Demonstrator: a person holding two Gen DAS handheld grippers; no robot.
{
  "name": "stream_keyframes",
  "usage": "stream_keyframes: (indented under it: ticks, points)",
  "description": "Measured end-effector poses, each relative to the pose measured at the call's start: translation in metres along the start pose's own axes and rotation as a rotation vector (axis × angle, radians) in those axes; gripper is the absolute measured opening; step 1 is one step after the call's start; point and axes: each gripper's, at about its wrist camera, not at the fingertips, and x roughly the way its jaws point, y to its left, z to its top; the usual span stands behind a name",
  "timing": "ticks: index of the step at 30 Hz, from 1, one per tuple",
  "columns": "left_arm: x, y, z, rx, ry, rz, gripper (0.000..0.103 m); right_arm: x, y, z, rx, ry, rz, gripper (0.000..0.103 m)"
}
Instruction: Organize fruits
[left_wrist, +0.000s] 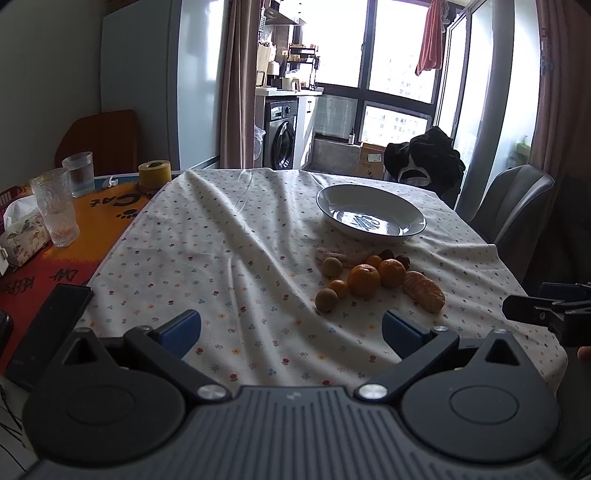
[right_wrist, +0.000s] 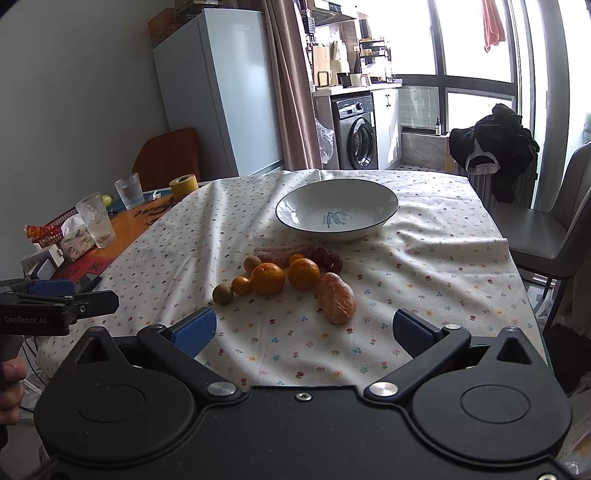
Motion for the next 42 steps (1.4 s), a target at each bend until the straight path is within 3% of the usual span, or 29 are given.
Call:
stream_keyframes:
  ticks: [42]
  points:
    - [0.0021,-0.0073,-0.0008,0.020,0.001,-0.008,0.103,0.0028,0.0062,0.0032,-0.031,-0.004,0.001,0.103]
